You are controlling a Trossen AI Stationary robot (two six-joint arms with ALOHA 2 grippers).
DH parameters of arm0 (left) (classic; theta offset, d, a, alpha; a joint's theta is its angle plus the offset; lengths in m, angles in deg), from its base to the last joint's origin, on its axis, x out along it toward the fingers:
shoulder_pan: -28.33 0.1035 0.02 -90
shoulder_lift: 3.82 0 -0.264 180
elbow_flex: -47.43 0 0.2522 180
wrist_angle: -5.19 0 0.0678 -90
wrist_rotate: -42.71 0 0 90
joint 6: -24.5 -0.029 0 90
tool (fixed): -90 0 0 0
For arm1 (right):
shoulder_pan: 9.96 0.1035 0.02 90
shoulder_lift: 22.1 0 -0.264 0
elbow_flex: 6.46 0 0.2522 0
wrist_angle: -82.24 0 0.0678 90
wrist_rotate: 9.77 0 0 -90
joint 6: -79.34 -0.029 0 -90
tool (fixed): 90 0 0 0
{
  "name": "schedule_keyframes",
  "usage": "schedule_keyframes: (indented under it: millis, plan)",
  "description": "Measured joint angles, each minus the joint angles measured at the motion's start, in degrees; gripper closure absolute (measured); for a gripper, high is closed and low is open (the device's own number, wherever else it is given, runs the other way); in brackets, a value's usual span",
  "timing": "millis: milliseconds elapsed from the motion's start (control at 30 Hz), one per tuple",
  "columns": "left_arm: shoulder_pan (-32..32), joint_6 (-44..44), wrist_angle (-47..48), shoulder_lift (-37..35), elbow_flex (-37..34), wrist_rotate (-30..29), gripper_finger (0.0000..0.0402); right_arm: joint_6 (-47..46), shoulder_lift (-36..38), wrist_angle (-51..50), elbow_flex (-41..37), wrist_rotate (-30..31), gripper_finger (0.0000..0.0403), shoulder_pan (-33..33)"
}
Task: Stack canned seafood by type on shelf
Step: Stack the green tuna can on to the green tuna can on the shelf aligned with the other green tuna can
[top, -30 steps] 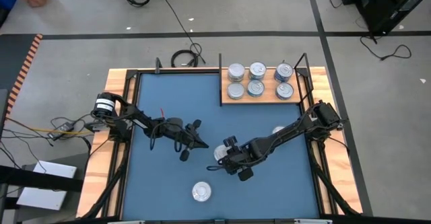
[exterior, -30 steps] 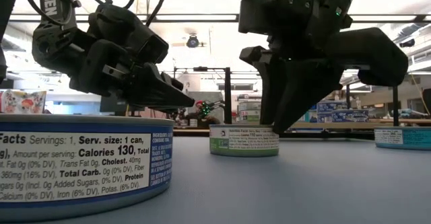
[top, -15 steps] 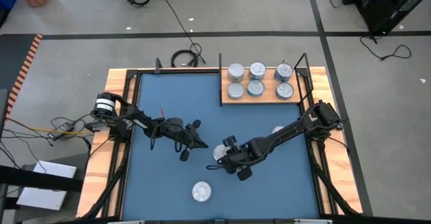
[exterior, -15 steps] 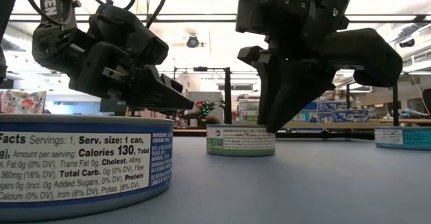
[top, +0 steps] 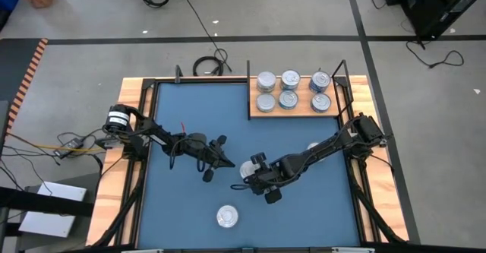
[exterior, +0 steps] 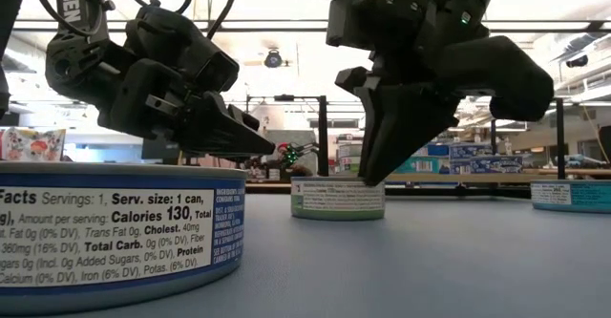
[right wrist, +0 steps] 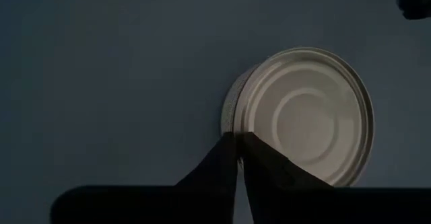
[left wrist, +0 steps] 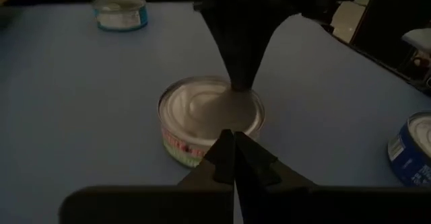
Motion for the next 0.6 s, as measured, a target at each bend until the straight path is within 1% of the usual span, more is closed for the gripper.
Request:
schedule_keyframes:
  millis: [200, 600]
  plan:
    - [-0.3, -0.02, -1.5, 0.0, 0.01, 0.3, 0.0396, 0.01, 0.0, 0.43, 0.0, -0.58, 0.0397, -0.06]
    - [-0.3, -0.02, -1.4, 0.0, 0.02, -0.31, 0.0396, -0.98, 0.02, -0.84, 2.8, -0.95, 0.04, -0.05]
